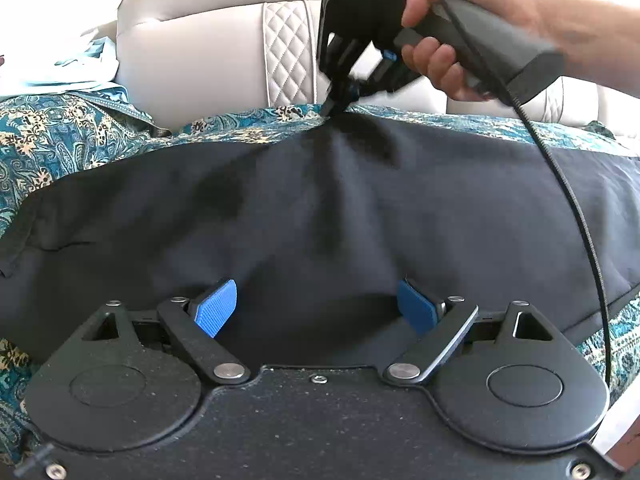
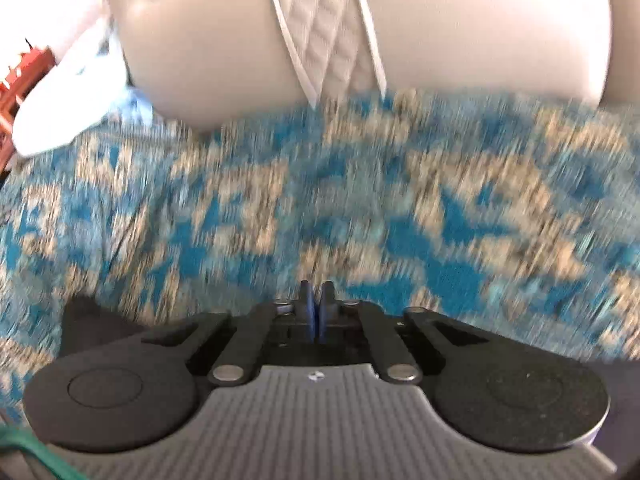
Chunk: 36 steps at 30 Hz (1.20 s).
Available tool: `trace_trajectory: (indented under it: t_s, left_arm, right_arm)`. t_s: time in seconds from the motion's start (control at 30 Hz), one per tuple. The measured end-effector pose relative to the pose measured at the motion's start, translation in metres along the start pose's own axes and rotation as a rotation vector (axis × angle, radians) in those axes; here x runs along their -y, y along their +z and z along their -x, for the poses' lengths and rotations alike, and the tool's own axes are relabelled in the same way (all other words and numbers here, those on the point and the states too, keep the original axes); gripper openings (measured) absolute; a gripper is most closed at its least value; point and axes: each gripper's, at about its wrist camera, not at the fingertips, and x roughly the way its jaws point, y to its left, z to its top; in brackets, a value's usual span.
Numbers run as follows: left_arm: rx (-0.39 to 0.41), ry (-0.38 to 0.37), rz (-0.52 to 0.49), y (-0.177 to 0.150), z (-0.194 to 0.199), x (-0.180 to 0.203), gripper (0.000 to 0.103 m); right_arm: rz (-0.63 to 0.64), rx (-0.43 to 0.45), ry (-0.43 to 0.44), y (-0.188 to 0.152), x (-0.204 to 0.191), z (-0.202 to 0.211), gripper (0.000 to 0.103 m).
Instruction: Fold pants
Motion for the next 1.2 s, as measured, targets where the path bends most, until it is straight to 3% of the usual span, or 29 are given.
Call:
trace_trajectory:
  t_s: [0.1, 0.2, 0.3, 0.47, 0.5, 0.53, 0.57, 0.7, 0.73, 0.87, 0.9, 0.97, 1.03, 1.13, 1.2]
  left_arm:
    - [-0.006, -0.004, 0.005, 0.001, -0.001, -0.001, 0.087]
    - [-0.007, -0.011, 0.021, 0.002, -0.001, -0.003, 0.087]
    - [-0.008, -0.019, 0.047, 0.002, 0.0, -0.009, 0.087]
    - [0.009, -0.01, 0.023, -0.001, -0.001, -0.006, 0.087]
    - [0.012, -0.008, 0.018, -0.001, -0.001, -0.004, 0.088]
    - [0.014, -0.01, 0.019, -0.002, -0.002, -0.004, 0.088]
    - [0.016, -0.011, 0.021, -0.003, -0.002, -0.004, 0.088]
    - [0.017, -0.013, 0.023, -0.004, -0.002, -0.003, 0.088]
    - [0.018, -0.011, 0.021, -0.004, -0.002, -0.003, 0.088]
    - [0.018, -0.008, 0.014, -0.005, -0.001, -0.002, 0.089]
    - [0.016, -0.013, 0.018, -0.004, 0.0, -0.003, 0.088]
    - [0.016, -0.024, 0.033, 0.0, 0.003, -0.009, 0.083]
    - [0.07, -0.01, 0.078, 0.007, 0.014, -0.024, 0.08]
    - [0.169, 0.04, 0.191, 0.02, 0.026, -0.058, 0.08]
    - [0.177, 0.081, 0.254, 0.034, 0.019, -0.081, 0.075]
  right_arm:
    - [0.092, 0.162, -0.066, 0.004, -0.006, 0.013, 0.002]
    - [0.116, 0.203, 0.012, 0.002, -0.007, 0.026, 0.006]
    - [0.194, 0.205, 0.13, -0.021, -0.01, 0.041, 0.017]
    - [0.34, 0.146, 0.232, -0.082, -0.011, 0.047, 0.018]
    - [0.369, 0.126, 0.23, -0.095, -0.01, 0.043, 0.029]
    - [0.401, 0.107, 0.21, -0.101, -0.011, 0.037, 0.035]
    - [0.434, 0.096, 0.179, -0.108, -0.011, 0.031, 0.034]
    - [0.48, 0.213, 0.057, -0.108, 0.001, 0.025, 0.033]
    - [0.461, 0.237, 0.014, -0.104, 0.006, 0.025, 0.041]
    - [0.466, 0.325, -0.374, -0.09, 0.016, 0.012, 0.05]
    - [0.437, 0.34, -0.423, -0.089, 0.02, 0.015, 0.05]
    - [0.343, 0.393, -0.341, -0.09, 0.033, 0.035, 0.055]
    - [0.265, 0.436, -0.224, -0.101, 0.044, 0.057, 0.073]
    - [0.245, 0.476, -0.186, -0.125, 0.048, 0.08, 0.081]
    - [0.241, 0.484, -0.169, -0.143, 0.048, 0.088, 0.089]
